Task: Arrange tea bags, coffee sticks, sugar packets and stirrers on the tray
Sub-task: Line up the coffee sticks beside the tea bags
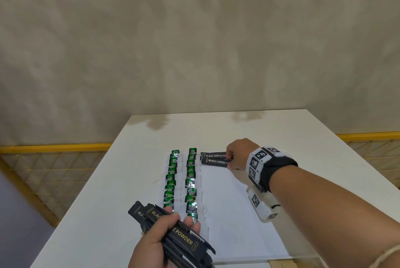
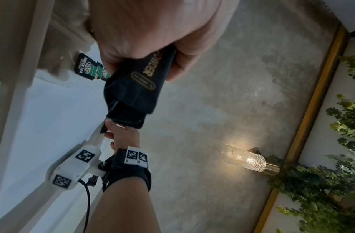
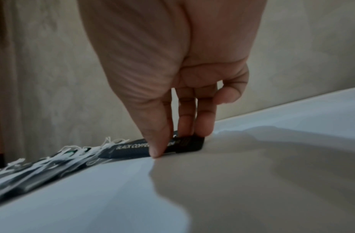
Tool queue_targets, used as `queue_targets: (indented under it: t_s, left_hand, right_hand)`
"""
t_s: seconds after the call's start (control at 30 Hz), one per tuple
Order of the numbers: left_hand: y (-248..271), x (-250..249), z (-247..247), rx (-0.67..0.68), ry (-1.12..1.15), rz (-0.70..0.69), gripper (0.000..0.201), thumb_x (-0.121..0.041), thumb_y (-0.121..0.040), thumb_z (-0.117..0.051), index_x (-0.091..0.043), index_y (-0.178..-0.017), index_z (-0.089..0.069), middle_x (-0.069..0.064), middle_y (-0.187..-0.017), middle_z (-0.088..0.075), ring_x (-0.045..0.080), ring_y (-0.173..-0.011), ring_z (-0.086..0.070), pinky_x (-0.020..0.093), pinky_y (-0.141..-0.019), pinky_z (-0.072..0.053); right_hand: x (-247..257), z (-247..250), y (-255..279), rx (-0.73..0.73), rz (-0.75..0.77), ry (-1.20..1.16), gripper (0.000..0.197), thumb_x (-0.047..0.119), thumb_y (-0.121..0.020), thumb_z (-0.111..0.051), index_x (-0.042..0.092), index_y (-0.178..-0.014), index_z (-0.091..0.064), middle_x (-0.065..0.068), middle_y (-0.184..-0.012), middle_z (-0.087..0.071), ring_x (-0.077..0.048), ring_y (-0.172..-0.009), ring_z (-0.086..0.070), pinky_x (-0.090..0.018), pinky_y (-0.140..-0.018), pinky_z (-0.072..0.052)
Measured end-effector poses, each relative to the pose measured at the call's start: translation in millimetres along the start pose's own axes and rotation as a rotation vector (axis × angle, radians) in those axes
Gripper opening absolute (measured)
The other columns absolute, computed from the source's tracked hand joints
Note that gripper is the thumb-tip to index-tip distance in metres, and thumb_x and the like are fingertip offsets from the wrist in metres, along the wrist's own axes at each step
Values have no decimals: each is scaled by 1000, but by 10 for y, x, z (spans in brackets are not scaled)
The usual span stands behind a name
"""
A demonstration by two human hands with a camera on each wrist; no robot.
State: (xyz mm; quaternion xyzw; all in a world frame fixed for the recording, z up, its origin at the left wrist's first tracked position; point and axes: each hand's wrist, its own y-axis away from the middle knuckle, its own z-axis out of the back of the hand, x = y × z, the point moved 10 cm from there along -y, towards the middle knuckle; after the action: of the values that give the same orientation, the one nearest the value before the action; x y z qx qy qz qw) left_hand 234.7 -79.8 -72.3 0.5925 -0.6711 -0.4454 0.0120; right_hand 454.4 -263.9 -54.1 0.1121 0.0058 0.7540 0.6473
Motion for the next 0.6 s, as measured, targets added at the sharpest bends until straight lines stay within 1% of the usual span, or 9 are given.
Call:
queue_targets:
  t_s: [0.07,0.13,0.2,0.3,0.4,0.47,0.53,0.57,0.6]
  left_hand:
    - [7,5,3,-3,0,2,13,3,-91,-46,-7,-87,-54,16,-40,-57,30,-67,-52,44,-36,-51]
    - [12,7,6,-4,-2,5,13,3,-91,-46,-7,-87,-54,16,-39,-57,29,-67,-52,44,-36,-51]
    - [23,8,0,-1,-10,8,13,3,-91,-46,-7,-87,-54,16,-40,-57,29,-66,-53,44,-37,-51]
    - [36,-9,-7,2,-33,0,13,4,-91,-46,-7,-88,-53,16,-40,-57,29,-51,-58,43,-38,-52]
    - [40,0,6,-8,-47,1,13,4,-90,-46,-6,-89,-53,17,-39,-57,30,-40,-60,45,-37,-51]
    - [35,3,-2,2,-45,7,12,4,-90,-47,-6,-89,-53,17,-40,-57,27,-33,-59,46,-38,-51]
    - [37,0,-23,7,-48,12,12,4,-91,-46,-5,-87,-53,18,-39,-56,28,-33,-58,47,-37,-50]
    - [41,5,-33,11,-49,17,13,5,-91,-45,-5,-86,-52,18,-38,-56,30,-36,-59,47,-36,-49]
    - [47,-1,-38,12,-49,18,15,6,-92,-44,-5,-84,-50,18,-38,-55,31,-44,-59,47,-35,-48]
  right_hand:
    - [7,10,-2,-21,7,1,15,25,-78,-69,28,-93,-68,9,-93,-62,-15,-86,-60,-23,-67,-47]
    - [21,17,-6,-27,14,21,14,25,-78,-67,31,-91,-66,10,-96,-64,-15,-90,-62,-25,-70,-50]
    - [36,14,-10,-25,18,27,14,25,-79,-66,34,-90,-65,11,-97,-64,-16,-92,-62,-25,-69,-47]
    - [57,19,-18,-34,22,30,17,24,-79,-65,35,-92,-66,12,-93,-61,-16,-93,-62,-24,-67,-44]
    - [86,26,-19,-45,30,39,18,25,-79,-64,36,-94,-66,12,-95,-62,-16,-94,-62,-23,-66,-42]
    - [98,22,-17,-45,32,50,19,24,-79,-64,35,-95,-66,12,-94,-60,-16,-94,-62,-24,-65,-40]
    - [100,32,-11,-52,30,48,20,24,-80,-63,35,-95,-65,12,-90,-57,-16,-92,-62,-24,-64,-39]
    - [104,46,-2,-60,30,42,19,23,-80,-63,35,-95,-65,12,-88,-56,-16,-91,-62,-24,-64,-39]
    - [112,67,10,-70,31,36,18,23,-80,-63,35,-95,-64,12,-87,-55,-16,-90,-61,-24,-64,-38]
